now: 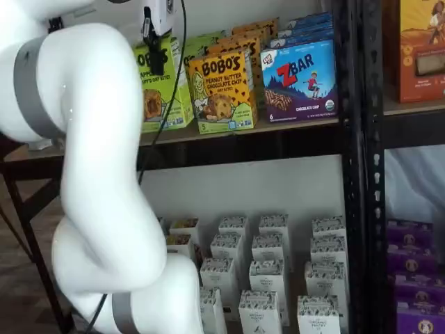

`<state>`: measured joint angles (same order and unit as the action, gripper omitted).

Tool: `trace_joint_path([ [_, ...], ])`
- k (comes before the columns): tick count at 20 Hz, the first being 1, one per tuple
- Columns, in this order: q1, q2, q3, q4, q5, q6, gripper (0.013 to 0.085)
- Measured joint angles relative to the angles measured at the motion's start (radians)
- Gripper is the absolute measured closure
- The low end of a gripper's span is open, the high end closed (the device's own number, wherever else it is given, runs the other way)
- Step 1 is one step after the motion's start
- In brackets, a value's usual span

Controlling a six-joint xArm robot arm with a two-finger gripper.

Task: Pick the green box on the top shelf, the fourth from the left

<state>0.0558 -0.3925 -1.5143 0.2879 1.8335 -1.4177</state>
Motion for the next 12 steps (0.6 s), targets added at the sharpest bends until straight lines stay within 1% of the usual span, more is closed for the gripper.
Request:
trace_joint_path([
  [3,-0.021,-0.029,0.026,-0.006,0.012,-0.021,0.069],
  [7,-0.057,-0.084,0.085,-0.016,0.024,-0.06,0.069],
  [12,-0.091,-0.13,0.133,-0.016,0.034,-0.094,0.069],
])
